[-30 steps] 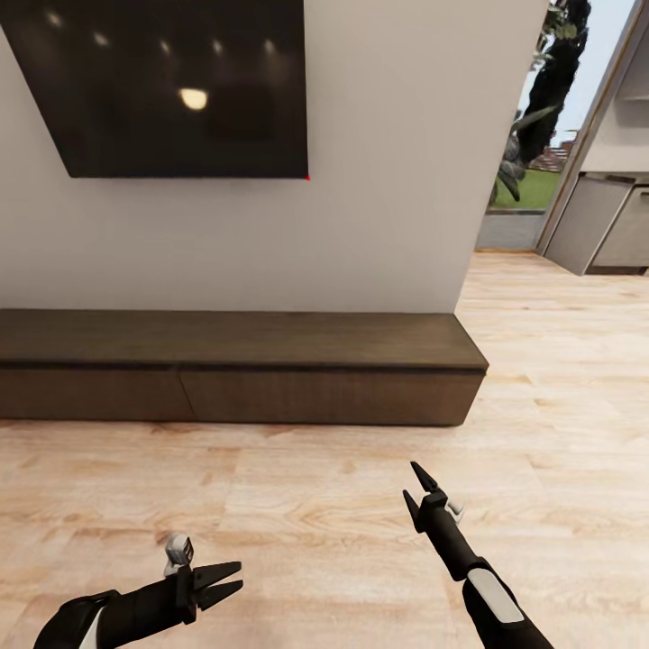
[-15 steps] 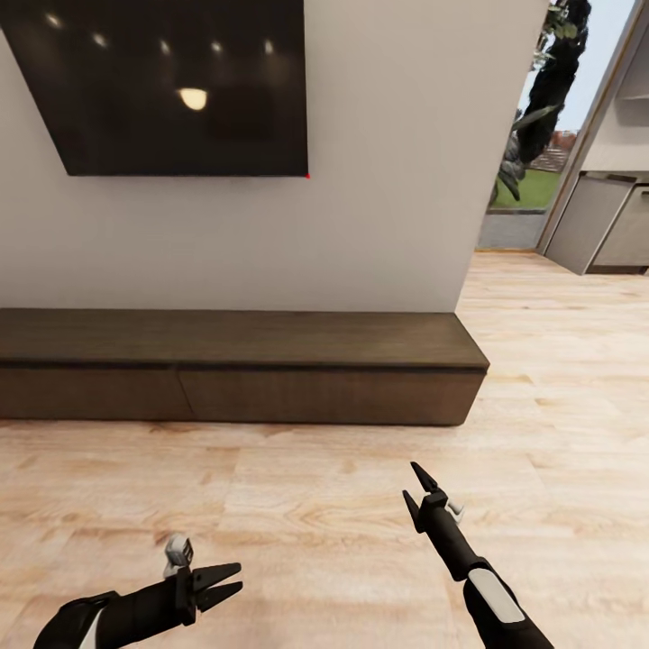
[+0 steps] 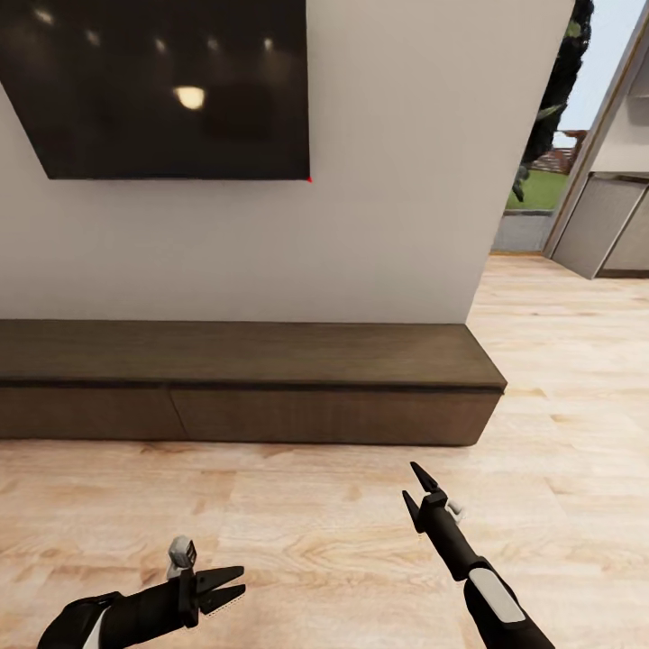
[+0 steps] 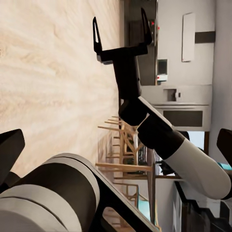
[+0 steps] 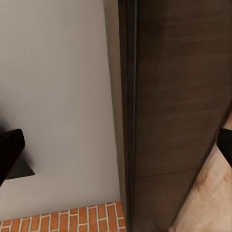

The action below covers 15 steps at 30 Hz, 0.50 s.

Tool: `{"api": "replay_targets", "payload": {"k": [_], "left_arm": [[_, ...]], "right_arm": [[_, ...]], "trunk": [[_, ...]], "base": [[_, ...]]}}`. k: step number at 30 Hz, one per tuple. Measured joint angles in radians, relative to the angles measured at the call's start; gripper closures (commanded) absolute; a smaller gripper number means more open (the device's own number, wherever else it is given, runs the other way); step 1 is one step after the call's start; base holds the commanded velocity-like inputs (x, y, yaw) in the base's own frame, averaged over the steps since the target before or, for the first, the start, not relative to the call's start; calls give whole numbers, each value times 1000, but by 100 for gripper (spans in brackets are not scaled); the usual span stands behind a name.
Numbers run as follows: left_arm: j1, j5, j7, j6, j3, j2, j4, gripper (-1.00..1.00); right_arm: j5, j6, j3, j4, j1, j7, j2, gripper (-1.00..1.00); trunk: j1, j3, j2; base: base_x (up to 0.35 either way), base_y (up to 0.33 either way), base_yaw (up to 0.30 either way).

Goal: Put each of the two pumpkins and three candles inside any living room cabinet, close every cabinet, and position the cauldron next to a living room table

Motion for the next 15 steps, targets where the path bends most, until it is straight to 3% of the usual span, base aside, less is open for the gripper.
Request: {"api": "replay_targets", "payload": {"k": [10,15], "left_arm": [[0,0,0,0,0,2,0,-100],[0,0,0,0,0,4,0,-100]], "right_arm": [[10,-14,6,-4,0,-6,6,-100],[13,-7,9,-4,0,-65,2,-100]], "trunk": [[0,0,0],[0,0,0]], "base": [[244,0,0],[224,0,0]]}}
